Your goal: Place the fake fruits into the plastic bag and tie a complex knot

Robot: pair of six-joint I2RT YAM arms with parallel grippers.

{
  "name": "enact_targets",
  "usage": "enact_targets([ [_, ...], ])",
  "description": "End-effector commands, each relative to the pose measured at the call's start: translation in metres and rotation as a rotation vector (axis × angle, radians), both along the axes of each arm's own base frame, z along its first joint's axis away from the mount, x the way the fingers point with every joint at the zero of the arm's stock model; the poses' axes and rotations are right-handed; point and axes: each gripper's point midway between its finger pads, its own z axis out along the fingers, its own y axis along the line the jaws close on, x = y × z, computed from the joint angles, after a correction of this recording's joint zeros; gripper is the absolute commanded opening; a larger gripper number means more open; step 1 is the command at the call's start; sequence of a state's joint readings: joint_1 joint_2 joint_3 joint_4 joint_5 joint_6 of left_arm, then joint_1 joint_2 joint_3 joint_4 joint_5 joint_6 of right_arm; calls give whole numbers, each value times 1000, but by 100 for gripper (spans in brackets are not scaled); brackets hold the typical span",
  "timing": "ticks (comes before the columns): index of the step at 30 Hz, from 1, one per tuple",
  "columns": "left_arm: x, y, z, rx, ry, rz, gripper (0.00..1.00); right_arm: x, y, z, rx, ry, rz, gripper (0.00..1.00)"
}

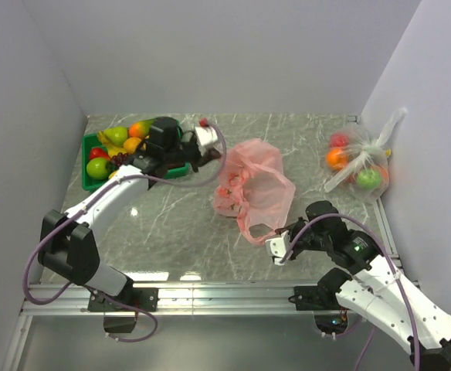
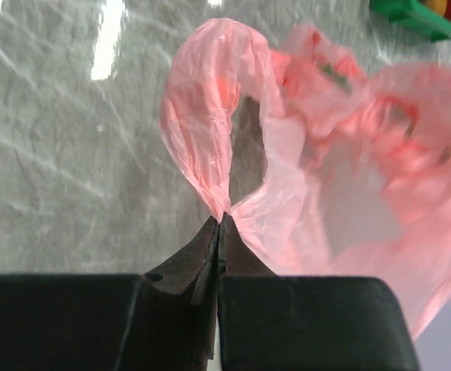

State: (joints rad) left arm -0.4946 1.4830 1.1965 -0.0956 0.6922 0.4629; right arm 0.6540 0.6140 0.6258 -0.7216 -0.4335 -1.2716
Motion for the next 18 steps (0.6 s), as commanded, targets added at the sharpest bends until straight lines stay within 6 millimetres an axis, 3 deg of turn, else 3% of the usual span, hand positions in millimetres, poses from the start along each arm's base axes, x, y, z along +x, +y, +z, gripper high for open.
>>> enact_targets([
  [1, 46, 38, 63, -140, 11, 272, 0, 1, -23, -8, -75, -10, -45, 0],
  [6, 107, 104, 79, -170, 55, 571, 0, 4, -56, -14, -160, -32, -88, 0],
  [9, 124, 134, 79, -166, 55, 667, 0, 9, -77, -16, -217, -12, -146, 0],
  [11, 127, 140, 80, -155, 49, 680, 0, 12, -88, -14, -239, 6, -180, 0],
  [14, 106, 124, 73, -143, 100, 557, 0, 18, -89, -8, -216, 25, -212, 0],
  [15, 89, 108, 72, -162, 139, 443, 0, 22, -86, 3, -193, 11, -223, 5],
  [17, 65, 93, 59, -150, 212, 349, 0, 26, -77, 22, -119, 15, -238, 33],
  [18, 52, 81, 55, -139, 228, 289, 0, 26, -73, 28, -90, 24, -243, 52],
])
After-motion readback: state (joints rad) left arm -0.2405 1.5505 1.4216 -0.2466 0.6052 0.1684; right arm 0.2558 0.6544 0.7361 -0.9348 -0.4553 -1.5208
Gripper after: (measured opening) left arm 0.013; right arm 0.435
